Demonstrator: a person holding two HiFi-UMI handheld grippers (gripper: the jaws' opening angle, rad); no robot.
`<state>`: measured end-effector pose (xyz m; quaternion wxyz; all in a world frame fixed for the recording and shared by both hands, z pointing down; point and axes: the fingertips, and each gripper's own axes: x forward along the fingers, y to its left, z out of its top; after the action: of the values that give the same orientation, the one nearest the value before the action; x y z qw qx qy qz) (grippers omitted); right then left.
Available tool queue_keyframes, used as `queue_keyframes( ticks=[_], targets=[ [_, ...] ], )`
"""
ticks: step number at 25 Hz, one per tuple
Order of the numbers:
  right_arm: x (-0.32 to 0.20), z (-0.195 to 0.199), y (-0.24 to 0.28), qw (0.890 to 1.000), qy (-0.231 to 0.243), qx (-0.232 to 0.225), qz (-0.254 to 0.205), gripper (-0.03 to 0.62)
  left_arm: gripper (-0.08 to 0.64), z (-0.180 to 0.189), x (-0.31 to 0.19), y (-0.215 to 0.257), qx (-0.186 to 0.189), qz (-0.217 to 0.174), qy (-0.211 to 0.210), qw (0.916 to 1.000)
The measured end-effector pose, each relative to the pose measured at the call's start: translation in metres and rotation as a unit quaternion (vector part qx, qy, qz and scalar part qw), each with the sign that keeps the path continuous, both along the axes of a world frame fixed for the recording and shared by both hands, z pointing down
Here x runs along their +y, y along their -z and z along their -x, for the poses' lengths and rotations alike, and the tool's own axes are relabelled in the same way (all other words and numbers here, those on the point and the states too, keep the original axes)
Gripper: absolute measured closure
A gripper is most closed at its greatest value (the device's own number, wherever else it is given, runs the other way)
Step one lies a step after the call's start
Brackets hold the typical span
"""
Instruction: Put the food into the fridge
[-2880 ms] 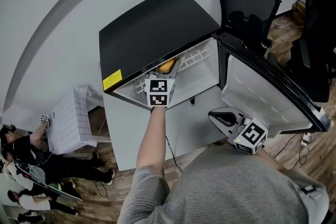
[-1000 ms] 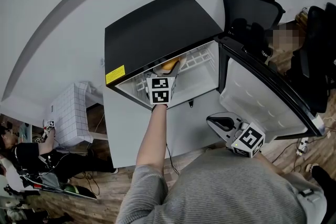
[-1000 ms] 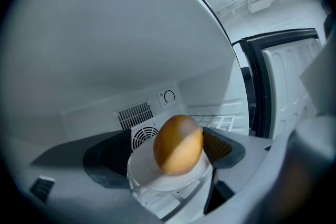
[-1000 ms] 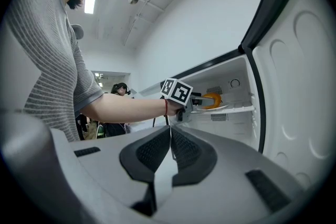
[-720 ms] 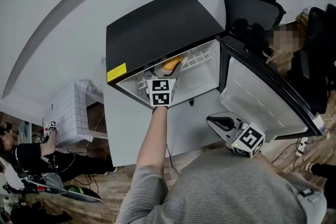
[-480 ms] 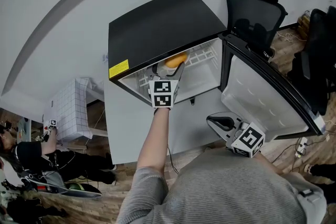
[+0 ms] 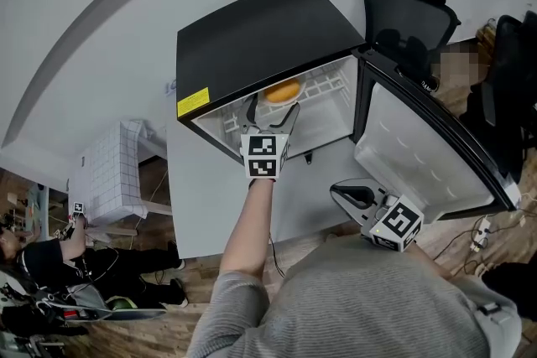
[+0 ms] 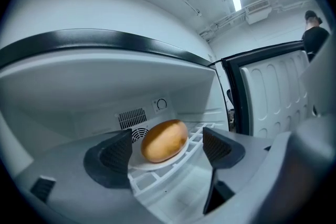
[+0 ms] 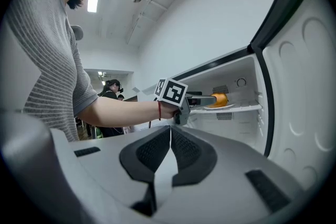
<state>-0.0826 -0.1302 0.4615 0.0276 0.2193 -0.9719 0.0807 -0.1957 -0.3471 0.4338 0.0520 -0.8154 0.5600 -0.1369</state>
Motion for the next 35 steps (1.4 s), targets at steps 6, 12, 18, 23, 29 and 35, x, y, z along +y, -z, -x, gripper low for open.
queue_keyframes(
  ticks=[6, 12, 18, 23, 29, 35],
  targets=[
    [0.008, 0.005, 0.002, 1.000, 0.011, 0.003, -0.004, 0.579, 0.147, 0.003, 0.012, -0.001, 0.010, 0.000, 0.000, 1.0000],
    [0.017, 0.009, 0.002, 1.000, 0.026, 0.011, -0.007, 0.580, 0.467, 0.008, 0.023, 0.004, 0.001, -0.010, 0.008, 0.9999],
    [0.018, 0.008, 0.003, 1.000, 0.025, 0.012, -0.010, 0.578, 0.548, 0.009, 0.027, 0.003, 0.010, -0.012, 0.007, 0.9999],
    [0.018, 0.008, 0.004, 1.000, 0.024, 0.011, -0.009, 0.579, 0.549, 0.008, 0.028, 0.005, 0.020, -0.011, 0.005, 0.9997],
    [0.018, 0.009, 0.004, 1.000, 0.026, 0.012, -0.010, 0.578, 0.549, 0.005, 0.035, 0.005, 0.038, -0.012, -0.002, 0.9992],
    [0.012, 0.008, 0.002, 1.000, 0.017, 0.007, -0.013, 0.579, 0.549, 0.002, 0.060, -0.003, 0.077, -0.007, -0.012, 0.9970]
  ],
)
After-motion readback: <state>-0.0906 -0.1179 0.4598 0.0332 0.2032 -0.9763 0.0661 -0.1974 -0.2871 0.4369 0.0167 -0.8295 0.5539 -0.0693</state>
